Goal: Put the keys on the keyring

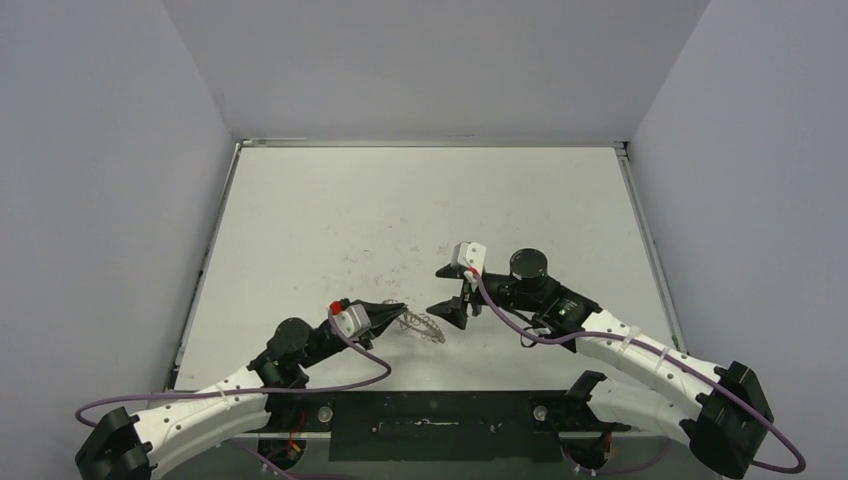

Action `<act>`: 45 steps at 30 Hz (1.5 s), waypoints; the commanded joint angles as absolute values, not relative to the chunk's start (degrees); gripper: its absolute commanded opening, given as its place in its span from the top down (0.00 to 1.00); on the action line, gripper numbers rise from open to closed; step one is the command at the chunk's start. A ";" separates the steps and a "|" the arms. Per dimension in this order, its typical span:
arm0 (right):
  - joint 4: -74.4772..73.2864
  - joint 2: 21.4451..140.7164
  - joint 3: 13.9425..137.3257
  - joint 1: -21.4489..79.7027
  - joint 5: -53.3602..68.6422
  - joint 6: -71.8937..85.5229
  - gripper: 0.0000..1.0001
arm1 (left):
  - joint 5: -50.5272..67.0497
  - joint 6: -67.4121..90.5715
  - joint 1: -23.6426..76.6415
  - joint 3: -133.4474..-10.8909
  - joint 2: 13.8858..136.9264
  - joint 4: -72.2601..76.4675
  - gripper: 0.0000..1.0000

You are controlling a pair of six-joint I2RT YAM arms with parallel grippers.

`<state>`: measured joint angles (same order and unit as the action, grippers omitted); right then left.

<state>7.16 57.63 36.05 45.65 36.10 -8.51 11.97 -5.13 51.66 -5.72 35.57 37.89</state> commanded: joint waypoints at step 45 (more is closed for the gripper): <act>2.18 70.77 41.61 40.10 3.62 19.92 0.00 | -18.87 21.33 41.68 -28.48 57.74 1.29 0.03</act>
<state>2.26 65.28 37.01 40.49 -2.96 16.36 -16.99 10.33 45.10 -25.80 60.66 15.40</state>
